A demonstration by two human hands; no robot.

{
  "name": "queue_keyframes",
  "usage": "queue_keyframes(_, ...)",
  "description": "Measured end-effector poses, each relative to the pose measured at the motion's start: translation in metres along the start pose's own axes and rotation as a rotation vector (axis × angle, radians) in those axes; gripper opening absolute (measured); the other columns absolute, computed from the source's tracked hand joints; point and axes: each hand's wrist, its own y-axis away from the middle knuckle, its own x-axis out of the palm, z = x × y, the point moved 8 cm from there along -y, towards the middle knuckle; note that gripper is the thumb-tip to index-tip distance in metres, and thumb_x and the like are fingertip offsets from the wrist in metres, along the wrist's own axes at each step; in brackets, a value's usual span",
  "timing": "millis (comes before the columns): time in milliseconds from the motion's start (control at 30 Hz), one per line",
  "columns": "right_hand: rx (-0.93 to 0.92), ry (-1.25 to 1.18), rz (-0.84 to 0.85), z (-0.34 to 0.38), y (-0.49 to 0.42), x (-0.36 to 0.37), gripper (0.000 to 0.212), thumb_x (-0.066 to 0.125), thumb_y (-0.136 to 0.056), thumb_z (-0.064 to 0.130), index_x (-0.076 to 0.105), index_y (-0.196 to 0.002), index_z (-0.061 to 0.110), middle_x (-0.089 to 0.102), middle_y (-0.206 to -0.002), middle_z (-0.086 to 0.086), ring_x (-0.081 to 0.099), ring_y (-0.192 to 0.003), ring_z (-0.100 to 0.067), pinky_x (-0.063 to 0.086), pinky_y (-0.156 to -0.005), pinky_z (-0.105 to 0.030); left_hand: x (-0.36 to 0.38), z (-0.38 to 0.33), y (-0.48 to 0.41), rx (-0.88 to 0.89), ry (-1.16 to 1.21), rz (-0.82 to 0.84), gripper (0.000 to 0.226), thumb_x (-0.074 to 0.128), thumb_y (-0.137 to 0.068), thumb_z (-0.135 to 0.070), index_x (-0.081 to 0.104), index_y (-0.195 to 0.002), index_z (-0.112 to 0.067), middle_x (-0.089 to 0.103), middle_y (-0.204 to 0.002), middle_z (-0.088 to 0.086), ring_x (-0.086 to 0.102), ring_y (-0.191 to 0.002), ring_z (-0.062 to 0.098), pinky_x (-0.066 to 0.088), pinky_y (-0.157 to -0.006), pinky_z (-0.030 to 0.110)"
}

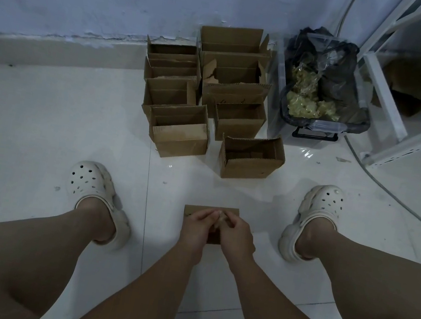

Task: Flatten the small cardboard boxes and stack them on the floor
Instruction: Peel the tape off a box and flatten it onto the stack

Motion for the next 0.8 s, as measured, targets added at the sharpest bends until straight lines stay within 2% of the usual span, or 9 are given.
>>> queue_keyframes(133,-0.035,-0.066,0.079,0.004,0.004,0.011,0.025,0.047,-0.094,0.036,0.069,-0.102,0.029,0.068,-0.101,0.006,0.06,-0.102,-0.016,0.04,-0.099,-0.044,-0.005,0.002,-0.001,-0.011,0.016,-0.084,0.021,0.059,-0.092,-0.01,0.066,-0.109,0.0,0.068,-0.106,0.018,0.064,-0.101,0.033,0.052,-0.089,0.04)
queue_keyframes(200,-0.071,-0.208,0.108,0.008,0.006,0.014,0.023,0.05,-0.095,0.036,0.07,-0.089,0.026,0.068,-0.089,0.005,0.062,-0.093,-0.016,0.047,-0.09,-0.036,-0.008,0.002,-0.003,-0.012,0.027,-0.108,0.018,0.057,-0.092,-0.006,0.067,-0.106,-0.001,0.069,-0.103,0.017,0.065,-0.097,0.032,0.055,-0.081,0.035)
queue_keyframes(267,-0.087,-0.289,0.103,0.011,0.005,0.014,0.022,0.053,-0.095,0.034,0.072,-0.098,0.023,0.07,-0.091,0.006,0.064,-0.09,-0.012,0.05,-0.081,-0.026,-0.01,0.001,-0.005,-0.014,0.054,-0.116,0.018,0.055,-0.091,-0.002,0.065,-0.106,-0.003,0.069,-0.102,0.015,0.067,-0.091,0.028,0.056,-0.069,0.029)
queue_keyframes(333,-0.065,-0.304,0.064,0.01,0.0,0.011,0.022,0.056,-0.094,0.03,0.072,-0.103,0.018,0.07,-0.091,0.004,0.065,-0.089,-0.013,0.052,-0.081,-0.027,-0.011,0.002,-0.005,-0.018,0.087,-0.111,0.018,0.055,-0.091,-0.002,0.063,-0.107,-0.007,0.068,-0.102,0.013,0.067,-0.088,0.025,0.054,-0.063,0.024)
queue_keyframes(400,-0.02,-0.356,0.039,0.007,-0.005,0.009,0.02,0.059,-0.093,0.026,0.072,-0.099,0.013,0.069,-0.084,0.001,0.065,-0.086,-0.018,0.054,-0.081,-0.031,-0.01,0.004,-0.006,-0.009,0.079,-0.092,0.019,0.053,-0.094,-0.005,0.062,-0.11,-0.002,0.068,-0.103,0.015,0.065,-0.093,0.027,0.054,-0.073,0.027)
queue_keyframes(467,0.035,-0.405,0.0,0.004,-0.008,0.005,0.019,0.06,-0.092,0.023,0.07,-0.102,0.01,0.067,-0.085,-0.001,0.063,-0.086,-0.02,0.051,-0.078,-0.031,-0.013,0.009,-0.008,-0.01,0.081,-0.122,0.025,0.044,-0.099,-0.011,0.062,-0.111,0.003,0.067,-0.095,0.016,0.063,-0.087,0.024,0.05,-0.078,0.03)
queue_keyframes(600,0.126,-0.484,-0.131,-0.005,-0.011,-0.005,0.027,0.051,-0.096,0.016,0.059,-0.121,0.017,0.058,-0.108,0.002,0.056,-0.1,-0.019,0.046,-0.084,-0.031,-0.018,0.016,-0.012,-0.064,0.163,-0.207,0.036,0.03,-0.104,-0.021,0.058,-0.105,0.001,0.066,-0.081,0.012,0.058,-0.069,0.017,0.047,-0.067,0.024)
queue_keyframes(700,0.143,-0.514,-0.116,-0.007,-0.012,-0.005,0.028,0.044,-0.095,0.006,0.069,-0.098,0.017,0.065,-0.112,-0.009,0.059,-0.1,-0.026,0.05,-0.084,-0.035,-0.019,0.016,-0.015,-0.087,0.191,-0.216,0.035,0.03,-0.104,-0.024,0.056,-0.098,-0.001,0.066,-0.079,0.014,0.058,-0.066,0.018,0.048,-0.066,0.024)
queue_keyframes(800,0.177,-0.516,-0.122,-0.006,-0.013,-0.007,0.038,0.038,-0.09,0.001,0.07,-0.078,0.018,0.065,-0.097,-0.01,0.057,-0.084,-0.023,0.045,-0.065,-0.029,-0.018,0.016,-0.016,-0.112,0.18,-0.194,0.032,0.03,-0.103,-0.018,0.056,-0.101,0.0,0.066,-0.08,0.014,0.058,-0.066,0.018,0.049,-0.067,0.023)
